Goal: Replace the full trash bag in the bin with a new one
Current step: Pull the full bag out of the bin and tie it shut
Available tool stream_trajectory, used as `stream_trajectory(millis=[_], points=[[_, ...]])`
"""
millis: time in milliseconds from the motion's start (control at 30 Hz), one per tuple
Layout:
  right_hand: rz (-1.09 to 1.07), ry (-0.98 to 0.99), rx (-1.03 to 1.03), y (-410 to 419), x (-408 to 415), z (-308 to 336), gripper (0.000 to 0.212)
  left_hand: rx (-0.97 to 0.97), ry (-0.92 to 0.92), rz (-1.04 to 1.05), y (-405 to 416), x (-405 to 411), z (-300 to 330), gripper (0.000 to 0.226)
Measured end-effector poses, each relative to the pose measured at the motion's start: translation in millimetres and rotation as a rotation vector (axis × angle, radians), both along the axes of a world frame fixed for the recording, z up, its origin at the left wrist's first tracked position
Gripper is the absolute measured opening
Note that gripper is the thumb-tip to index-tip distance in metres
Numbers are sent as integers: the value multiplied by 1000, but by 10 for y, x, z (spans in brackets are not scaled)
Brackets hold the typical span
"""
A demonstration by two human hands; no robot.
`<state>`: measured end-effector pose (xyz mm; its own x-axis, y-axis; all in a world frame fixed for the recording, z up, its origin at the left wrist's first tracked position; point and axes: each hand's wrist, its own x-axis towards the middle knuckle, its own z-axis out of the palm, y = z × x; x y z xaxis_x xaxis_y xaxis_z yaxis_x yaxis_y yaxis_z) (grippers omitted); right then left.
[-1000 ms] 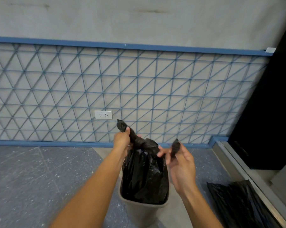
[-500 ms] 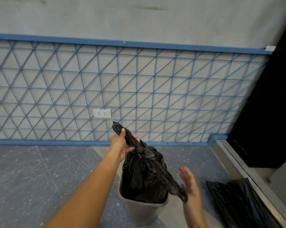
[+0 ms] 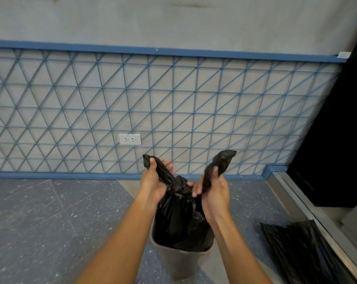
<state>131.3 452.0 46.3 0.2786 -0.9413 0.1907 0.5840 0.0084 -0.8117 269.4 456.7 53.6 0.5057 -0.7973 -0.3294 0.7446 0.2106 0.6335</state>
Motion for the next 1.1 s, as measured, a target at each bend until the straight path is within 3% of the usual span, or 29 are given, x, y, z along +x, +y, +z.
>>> stream_trajectory(millis=[200,433,633,733,800,867,933,967,1000,1100], points=[[50,-251,277,-76,-95,59,61,0,49,68,-17,64,-101,42],[14,-342,483,23,-396,-167,63,98,15,184,-64,260,-270,43],[-44,-261,656,-251,-558,-252,27,152,-243,100,6,371,-299,32],[-120,-191,794,-279,-679,-372,32,165,-597,-36,88,400,-315,24],[-158,-215,834,-281,-706,-422,32,163,-980,-299,182,332,-329,58],[-191,-237,816,-304,-679,-391,30,269,-1585,-708,209,179,-368,99],[-215,-222,745,-342,-639,-301,31,423,-2239,-915,192,-21,-413,101],[-212,-203,698,-360,-630,-240,32,473,-2382,-900,154,-77,-411,89],[-199,-182,649,-376,-633,-169,34,500,-2403,-847,117,-98,-385,75],[-255,-16,475,-430,-722,-4,44,493,-2262,-701,34,6,-315,58]])
